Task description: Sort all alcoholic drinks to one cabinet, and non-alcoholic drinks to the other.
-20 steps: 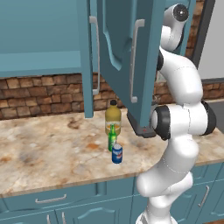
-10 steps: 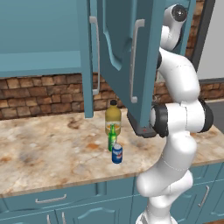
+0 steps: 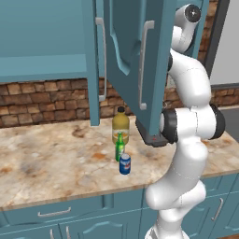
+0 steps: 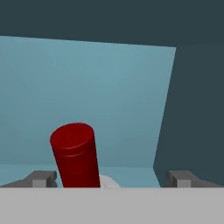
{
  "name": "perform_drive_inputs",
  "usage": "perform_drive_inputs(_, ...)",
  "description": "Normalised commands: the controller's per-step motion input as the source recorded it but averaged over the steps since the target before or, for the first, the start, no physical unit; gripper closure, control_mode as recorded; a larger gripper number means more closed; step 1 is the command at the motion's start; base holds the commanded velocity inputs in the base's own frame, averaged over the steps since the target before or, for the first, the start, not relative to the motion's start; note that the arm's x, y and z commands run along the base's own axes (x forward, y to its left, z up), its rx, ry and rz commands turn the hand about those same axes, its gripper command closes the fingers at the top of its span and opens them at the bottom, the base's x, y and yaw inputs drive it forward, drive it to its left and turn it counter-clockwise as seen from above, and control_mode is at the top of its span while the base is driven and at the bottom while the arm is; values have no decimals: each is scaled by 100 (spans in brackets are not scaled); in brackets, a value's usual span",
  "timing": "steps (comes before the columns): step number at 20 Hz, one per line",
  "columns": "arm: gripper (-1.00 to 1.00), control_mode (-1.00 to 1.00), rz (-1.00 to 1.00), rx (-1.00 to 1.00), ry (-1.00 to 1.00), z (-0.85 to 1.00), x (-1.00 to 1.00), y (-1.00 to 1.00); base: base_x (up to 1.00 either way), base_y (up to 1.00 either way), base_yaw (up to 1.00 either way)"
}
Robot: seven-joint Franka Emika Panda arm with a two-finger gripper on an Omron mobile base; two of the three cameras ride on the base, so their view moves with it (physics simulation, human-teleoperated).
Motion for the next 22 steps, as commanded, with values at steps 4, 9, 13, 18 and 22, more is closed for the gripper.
perform_drive_inputs(4,-100,-100,0,0,0,-2,22,-11,0,0,0)
perform_drive_inputs(9,-100,-100,0,0,0,-3,6,-3,0,0,0)
perform_drive_inputs(13,-100,-100,0,0,0,0,7,-11,0,0,0)
perform_drive_inputs(18,-100,-100,0,0,0,0,-35,3,0,0,0)
perform_drive_inputs(22,-100,-100,0,0,0,-2,-99,29,0,0,0)
